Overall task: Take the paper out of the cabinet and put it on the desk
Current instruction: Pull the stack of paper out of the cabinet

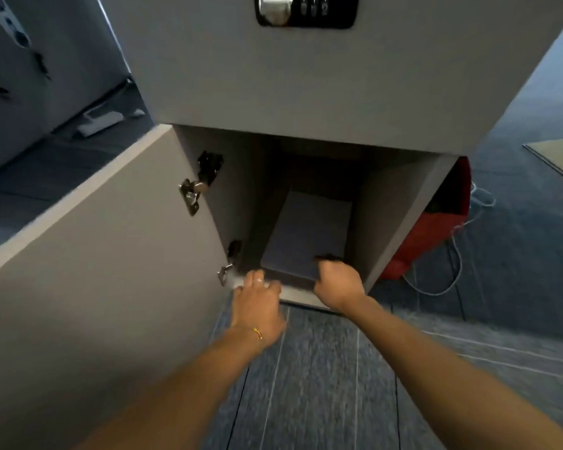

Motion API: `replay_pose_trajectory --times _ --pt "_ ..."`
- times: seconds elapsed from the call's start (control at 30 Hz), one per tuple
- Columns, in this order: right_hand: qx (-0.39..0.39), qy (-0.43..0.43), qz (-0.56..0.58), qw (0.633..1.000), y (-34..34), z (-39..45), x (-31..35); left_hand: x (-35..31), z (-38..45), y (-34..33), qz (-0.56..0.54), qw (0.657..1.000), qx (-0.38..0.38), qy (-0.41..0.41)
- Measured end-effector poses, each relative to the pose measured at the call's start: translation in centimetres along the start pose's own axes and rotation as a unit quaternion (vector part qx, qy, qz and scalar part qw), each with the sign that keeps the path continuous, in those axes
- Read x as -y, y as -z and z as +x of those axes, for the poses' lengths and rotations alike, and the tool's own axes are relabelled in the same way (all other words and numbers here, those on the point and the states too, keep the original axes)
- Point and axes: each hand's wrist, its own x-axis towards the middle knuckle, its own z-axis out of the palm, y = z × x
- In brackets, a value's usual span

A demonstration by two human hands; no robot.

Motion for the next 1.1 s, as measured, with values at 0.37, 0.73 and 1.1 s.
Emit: replay_pose_trajectory --times 0.37,0.73,1.1 --pt "0.142 -0.019 -0.048 0.988 -8.0 4.5 -3.3 2.1 1.4 -7.5 -0.050 0.996 0.066 0.044" --pt "0.085 0.063 -0.183 0.977 -10.3 -1.6 -2.4 2.8 3.1 -8.3 -0.211 0.961 0.062 0.166" --pt "0.114 0.062 -0.223 0.966 -11.0 -2.8 -0.9 5.5 3.4 -9.3 -0.355 0.900 0.079 0.240"
